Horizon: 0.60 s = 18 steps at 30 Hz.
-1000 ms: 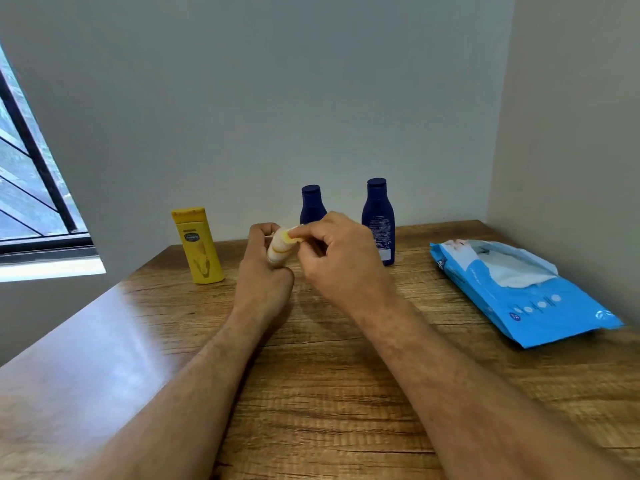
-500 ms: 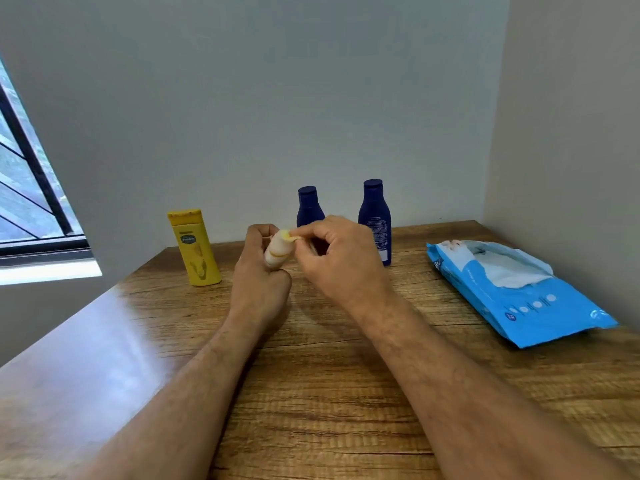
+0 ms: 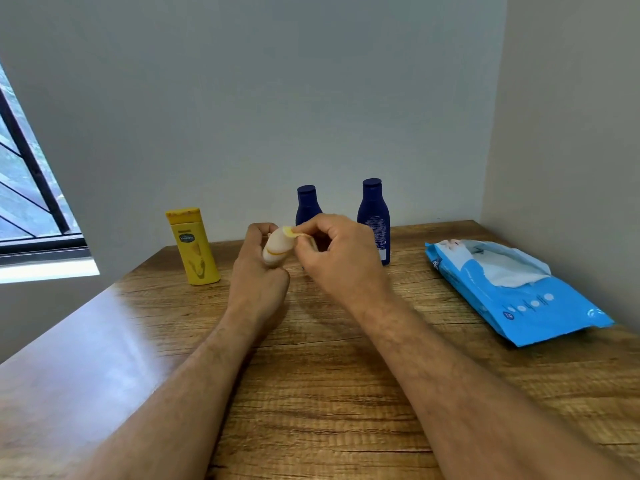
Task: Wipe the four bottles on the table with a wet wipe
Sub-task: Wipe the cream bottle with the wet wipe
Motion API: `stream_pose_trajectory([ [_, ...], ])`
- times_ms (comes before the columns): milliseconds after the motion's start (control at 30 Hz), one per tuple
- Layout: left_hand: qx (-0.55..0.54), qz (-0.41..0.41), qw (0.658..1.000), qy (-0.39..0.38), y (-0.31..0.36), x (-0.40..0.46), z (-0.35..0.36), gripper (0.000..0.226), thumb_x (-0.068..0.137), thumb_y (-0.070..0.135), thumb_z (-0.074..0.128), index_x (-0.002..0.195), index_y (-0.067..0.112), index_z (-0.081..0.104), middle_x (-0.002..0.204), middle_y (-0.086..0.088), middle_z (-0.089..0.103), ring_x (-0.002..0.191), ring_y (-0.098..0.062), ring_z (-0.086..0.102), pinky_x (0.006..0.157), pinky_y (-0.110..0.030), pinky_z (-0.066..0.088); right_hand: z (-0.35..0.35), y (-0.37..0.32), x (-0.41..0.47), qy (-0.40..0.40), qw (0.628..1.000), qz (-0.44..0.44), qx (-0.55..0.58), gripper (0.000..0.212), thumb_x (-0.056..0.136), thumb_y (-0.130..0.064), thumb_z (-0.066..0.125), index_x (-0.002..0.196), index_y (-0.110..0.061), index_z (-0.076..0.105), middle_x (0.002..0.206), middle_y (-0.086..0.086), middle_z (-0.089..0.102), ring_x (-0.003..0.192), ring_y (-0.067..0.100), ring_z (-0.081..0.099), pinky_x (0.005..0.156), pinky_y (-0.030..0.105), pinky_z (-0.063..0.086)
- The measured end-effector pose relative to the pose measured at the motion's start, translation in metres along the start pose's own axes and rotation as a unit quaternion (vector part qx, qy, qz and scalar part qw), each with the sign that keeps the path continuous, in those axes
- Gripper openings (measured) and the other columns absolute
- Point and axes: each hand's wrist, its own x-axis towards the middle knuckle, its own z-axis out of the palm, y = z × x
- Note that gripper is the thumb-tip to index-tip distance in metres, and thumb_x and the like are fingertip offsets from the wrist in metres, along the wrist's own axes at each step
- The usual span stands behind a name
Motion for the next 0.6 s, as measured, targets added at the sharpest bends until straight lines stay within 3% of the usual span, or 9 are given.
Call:
stream_pose_trajectory([
  [133,0.021,0.008,1.000,0.016,-0.0008,-0.0001,-0.0020,0.034,0.088,0.003,0.065,0.108,0.025,0.050,0.092,0.004,0.067,0.085,-0.015,0.066,0.068,-0.029,0.055,0.0031,-0.0024,-0.0042,-0.069,0.996,-0.056,0.003,0.021,0.091,-0.023,0.070,0.111,-0.021,0.075,0.108,-0.008,0.070,0.099,0.003,0.063,0.089,0.017,0.054],
  [200,0.034,0.014,0.999,0.014,0.0003,-0.0009,-0.0018,0.029,0.090,0.009,0.065,0.108,0.025,0.049,0.091,0.005,0.067,0.083,-0.013,0.066,0.069,-0.030,0.056,0.0022,-0.0021,-0.0044,-0.075,0.994,-0.074,0.000,0.021,0.090,-0.023,0.071,0.111,-0.022,0.075,0.108,-0.009,0.071,0.099,0.003,0.063,0.090,0.016,0.054],
  [300,0.041,0.010,0.999,0.010,0.0018,-0.0014,-0.0019,0.037,0.086,0.001,0.064,0.108,0.027,0.048,0.092,0.006,0.066,0.085,-0.013,0.065,0.073,-0.038,0.058,0.0006,-0.0009,-0.0027,-0.052,0.996,-0.074,-0.005,0.018,0.091,-0.024,0.070,0.108,-0.024,0.076,0.104,-0.008,0.072,0.094,0.005,0.064,0.085,0.019,0.056],
  [400,0.027,0.001,1.000,0.005,0.0046,-0.0008,-0.0008,0.054,0.075,-0.014,0.056,0.108,0.028,0.048,0.096,0.003,0.063,0.089,-0.018,0.061,0.076,-0.044,0.054,-0.0007,0.0000,0.0007,-0.003,1.000,-0.016,0.006,0.017,0.093,-0.024,0.067,0.107,-0.023,0.076,0.103,-0.007,0.071,0.091,0.006,0.065,0.083,0.022,0.058],
  [500,0.016,-0.004,1.000,0.007,0.0057,-0.0007,0.0005,0.056,0.072,-0.018,0.053,0.108,0.025,0.049,0.096,0.003,0.061,0.089,-0.018,0.058,0.077,-0.041,0.052,-0.0024,0.0024,0.0019,0.004,1.000,0.007,0.010,0.016,0.094,-0.024,0.065,0.107,-0.022,0.075,0.103,-0.006,0.071,0.089,0.005,0.064,0.081,0.019,0.056],
  [600,0.012,-0.004,1.000,0.013,0.0028,-0.0017,-0.0011,0.045,0.080,-0.010,0.061,0.109,0.023,0.051,0.096,0.003,0.064,0.091,-0.016,0.062,0.071,-0.029,0.053,-0.0011,0.0029,-0.0018,-0.050,0.997,-0.057,-0.022,0.017,0.092,-0.022,0.067,0.107,-0.022,0.073,0.102,-0.006,0.069,0.090,0.006,0.063,0.083,0.023,0.057],
])
